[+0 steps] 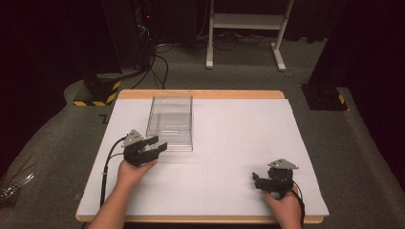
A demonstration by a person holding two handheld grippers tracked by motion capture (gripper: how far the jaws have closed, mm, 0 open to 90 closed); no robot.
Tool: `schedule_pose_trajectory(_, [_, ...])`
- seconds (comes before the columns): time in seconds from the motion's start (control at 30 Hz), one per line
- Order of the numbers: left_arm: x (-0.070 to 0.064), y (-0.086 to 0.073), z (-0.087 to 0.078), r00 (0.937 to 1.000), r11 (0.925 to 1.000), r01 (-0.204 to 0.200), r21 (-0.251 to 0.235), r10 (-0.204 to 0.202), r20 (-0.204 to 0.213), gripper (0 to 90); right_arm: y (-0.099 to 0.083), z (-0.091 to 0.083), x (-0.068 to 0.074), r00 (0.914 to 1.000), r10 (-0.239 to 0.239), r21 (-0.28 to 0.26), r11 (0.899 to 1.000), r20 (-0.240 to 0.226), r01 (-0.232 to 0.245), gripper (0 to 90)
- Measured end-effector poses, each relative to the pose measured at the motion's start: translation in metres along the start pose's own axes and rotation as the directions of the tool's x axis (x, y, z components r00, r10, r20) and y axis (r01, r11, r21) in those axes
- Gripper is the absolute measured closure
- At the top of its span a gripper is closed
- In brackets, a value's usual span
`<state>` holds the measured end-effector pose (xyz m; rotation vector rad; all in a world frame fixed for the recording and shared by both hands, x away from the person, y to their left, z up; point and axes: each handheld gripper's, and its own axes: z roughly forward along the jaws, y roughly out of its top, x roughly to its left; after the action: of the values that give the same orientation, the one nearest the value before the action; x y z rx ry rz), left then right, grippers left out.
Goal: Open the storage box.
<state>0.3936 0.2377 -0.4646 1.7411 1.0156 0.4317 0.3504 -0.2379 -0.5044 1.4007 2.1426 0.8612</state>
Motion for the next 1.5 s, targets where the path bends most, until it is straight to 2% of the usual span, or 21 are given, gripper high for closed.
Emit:
schedule_pose_trajectory(0.2, [0.008, -0.001, 0.006, 0.9994, 0.9992, 0.024, -0.032, -0.023, 0.028, 51.6, 0.000, 0.000, 0.000, 1.0000, -0.002, -0.001, 1.000, 0.002, 0.002, 10.0])
schedule_pose_trajectory(0.43, [0.016, -0.001, 0.007, 0.9965, 0.9967, 0.023, -0.078, -0.016, 0.082, 59.8, 0.000, 0.000, 0.000, 1.0000, -0.002, -0.001, 1.000, 0.002, 0.002, 10.1])
schedule_pose_trajectory(0.57, [0.021, -0.001, 0.009, 0.9932, 0.9953, 0.040, -0.088, -0.030, 0.112, 62.6, 0.000, 0.000, 0.000, 1.0000, -0.003, -0.002, 1.000, 0.003, 0.003, 10.1])
schedule_pose_trajectory(0.67, [0.021, -0.003, 0.011, 0.9915, 0.9954, 0.033, -0.090, -0.021, 0.128, 63.6, 0.000, 0.000, 0.000, 1.0000, -0.003, -0.002, 1.000, 0.003, 0.003, 10.1])
schedule_pose_trajectory(0.9, [0.021, -0.006, 0.016, 0.9928, 0.9977, 0.021, -0.065, -0.013, 0.119, 68.4, 0.000, 0.000, 0.000, 1.0000, -0.004, -0.002, 1.000, 0.004, 0.004, 10.2])
schedule_pose_trajectory(1.13, [0.019, -0.007, 0.016, 0.9931, 0.9961, -0.010, -0.087, 0.020, 0.116, 73.9, 0.000, 0.000, 0.000, 1.0000, -0.004, -0.002, 1.000, 0.003, 0.004, 10.2])
schedule_pose_trajectory(1.5, [0.025, -0.011, 0.013, 0.9886, 0.9945, -0.017, -0.103, 0.032, 0.147, 78.8, 0.000, 0.000, 0.000, 1.0000, -0.004, -0.002, 1.000, 0.003, 0.004, 10.2])
